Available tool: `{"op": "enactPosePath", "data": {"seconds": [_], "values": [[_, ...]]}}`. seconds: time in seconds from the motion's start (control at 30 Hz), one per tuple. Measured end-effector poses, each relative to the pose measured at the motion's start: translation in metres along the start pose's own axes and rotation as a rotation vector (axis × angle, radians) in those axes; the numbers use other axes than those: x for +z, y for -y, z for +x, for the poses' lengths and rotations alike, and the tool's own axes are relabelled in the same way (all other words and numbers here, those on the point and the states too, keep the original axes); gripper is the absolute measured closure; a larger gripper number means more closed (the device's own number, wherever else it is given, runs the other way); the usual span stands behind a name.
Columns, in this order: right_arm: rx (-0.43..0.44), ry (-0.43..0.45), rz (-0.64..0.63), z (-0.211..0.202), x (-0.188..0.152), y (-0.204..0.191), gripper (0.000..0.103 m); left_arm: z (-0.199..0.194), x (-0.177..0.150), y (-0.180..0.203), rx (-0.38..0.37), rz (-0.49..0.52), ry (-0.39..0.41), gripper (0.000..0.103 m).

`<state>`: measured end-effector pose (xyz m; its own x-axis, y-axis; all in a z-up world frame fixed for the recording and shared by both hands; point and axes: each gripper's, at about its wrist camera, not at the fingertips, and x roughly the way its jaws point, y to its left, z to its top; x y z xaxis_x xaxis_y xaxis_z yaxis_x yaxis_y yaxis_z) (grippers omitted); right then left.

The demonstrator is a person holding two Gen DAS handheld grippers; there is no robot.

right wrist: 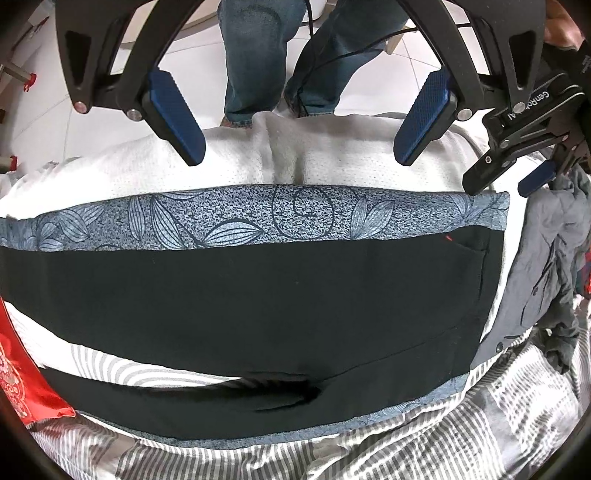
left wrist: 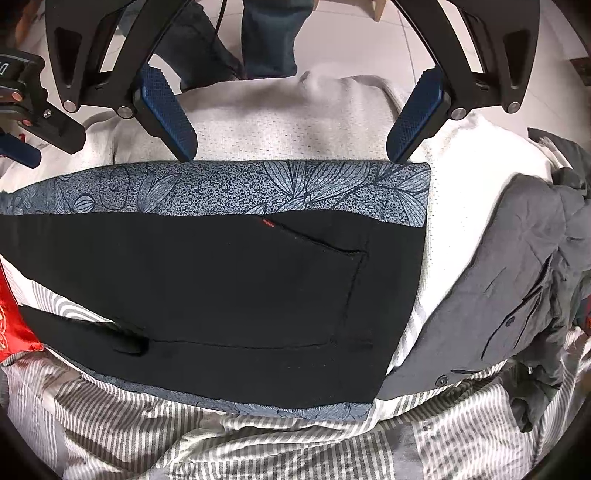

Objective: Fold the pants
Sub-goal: 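Move both grippers toward the patterned cuff band of the black trousers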

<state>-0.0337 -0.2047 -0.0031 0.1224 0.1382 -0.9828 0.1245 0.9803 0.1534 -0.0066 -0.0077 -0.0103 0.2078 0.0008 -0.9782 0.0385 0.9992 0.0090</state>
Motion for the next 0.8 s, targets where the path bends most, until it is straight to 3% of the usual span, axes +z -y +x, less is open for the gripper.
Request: {"op": "enactPosePath", "data": {"seconds": [0.27, 0.4, 0.7, 0.8], "values": [[0.048, 0.004, 0.025, 0.002, -0.002, 0.008, 0.0, 0.004, 0.0, -0.002, -0.044, -0.025, 0.016, 0.0], [0.049, -0.001, 0.028, 0.004, -0.001, 0.008, 0.0, 0.005, 0.0, -0.002, -0.025, -0.015, 0.05, 0.0], [0.064, -0.029, 0.058, 0.009, -0.002, 0.008, 0.0, 0.008, 0.0, -0.01, -0.048, -0.053, 0.0, 0.0], [0.118, -0.035, 0.094, 0.011, -0.001, 0.008, 0.0, 0.011, 0.002, -0.017, -0.088, -0.092, -0.016, 0.0]]}}
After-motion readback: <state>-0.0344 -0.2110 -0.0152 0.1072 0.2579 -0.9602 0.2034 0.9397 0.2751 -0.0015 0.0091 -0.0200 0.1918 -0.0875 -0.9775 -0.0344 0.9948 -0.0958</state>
